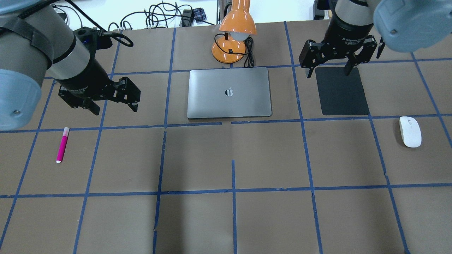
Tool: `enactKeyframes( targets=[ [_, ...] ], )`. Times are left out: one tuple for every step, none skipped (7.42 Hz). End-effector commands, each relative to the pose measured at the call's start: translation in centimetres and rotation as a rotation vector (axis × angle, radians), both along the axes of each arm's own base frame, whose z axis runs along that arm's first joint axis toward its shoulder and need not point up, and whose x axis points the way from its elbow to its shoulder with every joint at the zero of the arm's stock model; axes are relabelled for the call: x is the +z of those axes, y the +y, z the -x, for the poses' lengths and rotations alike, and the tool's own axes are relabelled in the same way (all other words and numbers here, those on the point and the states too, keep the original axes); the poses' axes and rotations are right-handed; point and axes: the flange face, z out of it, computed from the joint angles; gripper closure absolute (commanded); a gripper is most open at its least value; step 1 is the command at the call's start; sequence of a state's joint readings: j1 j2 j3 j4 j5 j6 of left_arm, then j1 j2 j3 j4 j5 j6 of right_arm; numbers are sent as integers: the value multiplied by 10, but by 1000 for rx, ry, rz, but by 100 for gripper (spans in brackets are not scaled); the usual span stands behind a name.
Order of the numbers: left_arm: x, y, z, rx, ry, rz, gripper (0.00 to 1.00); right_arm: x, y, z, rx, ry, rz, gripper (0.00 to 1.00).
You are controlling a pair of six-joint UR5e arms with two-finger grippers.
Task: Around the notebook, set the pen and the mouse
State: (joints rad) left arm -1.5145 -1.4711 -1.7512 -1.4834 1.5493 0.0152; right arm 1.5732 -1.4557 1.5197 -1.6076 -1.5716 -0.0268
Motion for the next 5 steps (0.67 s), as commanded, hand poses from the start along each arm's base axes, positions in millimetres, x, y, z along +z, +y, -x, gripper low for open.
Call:
enactKeyframes(
  targets=[
    [0,-2,-4,9,2,0,0,0,0,0,0,-1,-2,0],
    [0,-1,-5,9,-3,1,0,-2,0,0,0,1,-8,0],
    [-4,-1,-6,3,-6,-5,0,-6,0,0,2,4,-17,0],
    [-15,-5,-6,-57,-2,-19,0,-6,-2,5,-6,7,-16,0],
    [-16,-11,-14,-76,-1,-8,0,-12,0,26,-44,5,-77,0]
  ],
)
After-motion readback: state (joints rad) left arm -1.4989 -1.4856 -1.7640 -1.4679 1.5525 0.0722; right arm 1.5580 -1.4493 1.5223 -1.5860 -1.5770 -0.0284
